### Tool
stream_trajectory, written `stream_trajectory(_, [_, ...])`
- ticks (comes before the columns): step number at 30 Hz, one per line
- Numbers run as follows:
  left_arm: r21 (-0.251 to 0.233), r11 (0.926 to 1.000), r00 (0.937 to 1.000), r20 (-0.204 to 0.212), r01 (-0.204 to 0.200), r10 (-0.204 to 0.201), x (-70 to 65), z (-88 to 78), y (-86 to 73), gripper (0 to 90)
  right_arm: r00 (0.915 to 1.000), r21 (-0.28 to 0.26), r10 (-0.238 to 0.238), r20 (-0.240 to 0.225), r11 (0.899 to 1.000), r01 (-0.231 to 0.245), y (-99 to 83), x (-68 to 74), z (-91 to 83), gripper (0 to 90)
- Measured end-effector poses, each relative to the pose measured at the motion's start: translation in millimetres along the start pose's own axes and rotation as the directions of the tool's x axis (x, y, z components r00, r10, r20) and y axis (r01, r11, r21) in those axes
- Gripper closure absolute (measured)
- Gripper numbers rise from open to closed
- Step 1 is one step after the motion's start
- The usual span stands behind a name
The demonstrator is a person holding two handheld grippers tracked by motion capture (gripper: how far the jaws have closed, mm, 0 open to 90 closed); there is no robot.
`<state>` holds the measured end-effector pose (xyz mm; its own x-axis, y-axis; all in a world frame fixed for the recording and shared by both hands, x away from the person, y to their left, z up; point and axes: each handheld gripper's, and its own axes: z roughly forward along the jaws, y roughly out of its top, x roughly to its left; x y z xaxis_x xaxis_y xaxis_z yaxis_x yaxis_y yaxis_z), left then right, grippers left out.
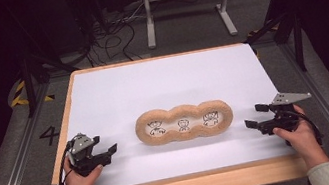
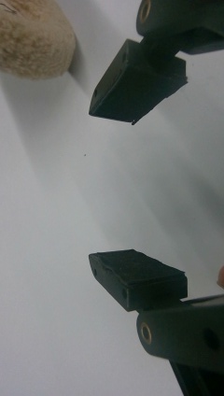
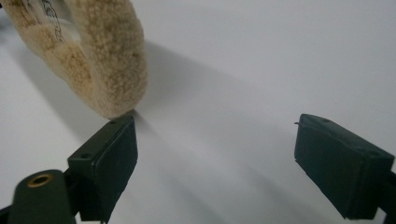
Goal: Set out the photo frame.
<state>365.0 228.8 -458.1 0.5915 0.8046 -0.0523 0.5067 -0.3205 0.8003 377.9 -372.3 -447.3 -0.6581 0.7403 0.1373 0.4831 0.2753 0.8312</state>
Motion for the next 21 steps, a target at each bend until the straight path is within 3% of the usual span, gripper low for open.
stream_trajectory(5, [0.023, 0.9997, 0.9998, 0.02, -0.011, 0.01, -3.7, 7.9, -0.6, 24.5, 1.0, 0.039, -0.008, 0.002, 0.999, 0.008, -1.8, 3.0, 7.3, 12.3])
stream_trajectory(10, [0.023, 0.9996, 0.9994, 0.031, -0.014, 0.013, -4.9, 10.0, -0.7, 24.5, 0.9999, 0.041, -0.001, 0.01, 0.999, 0.001, -1.9, 2.8, 7.4, 12.4])
stream_trajectory(17, [-0.004, 0.9985, 0.9968, 0.058, 0.055, -0.055, 1.6, 9.0, -1.0, 23.8, 0.9999, 0.048, 0.002, 0.012, 0.999, -0.002, -1.8, 2.6, 8.3, 12.3])
stream_trajectory(21, [0.001, 0.9982, 0.9968, 0.052, 0.06, -0.06, 1.3, 9.0, -1.0, 23.0, 0.9999, 0.051, 0.002, 0.012, 0.999, -0.002, -1.7, 2.5, 8.8, 12.2])
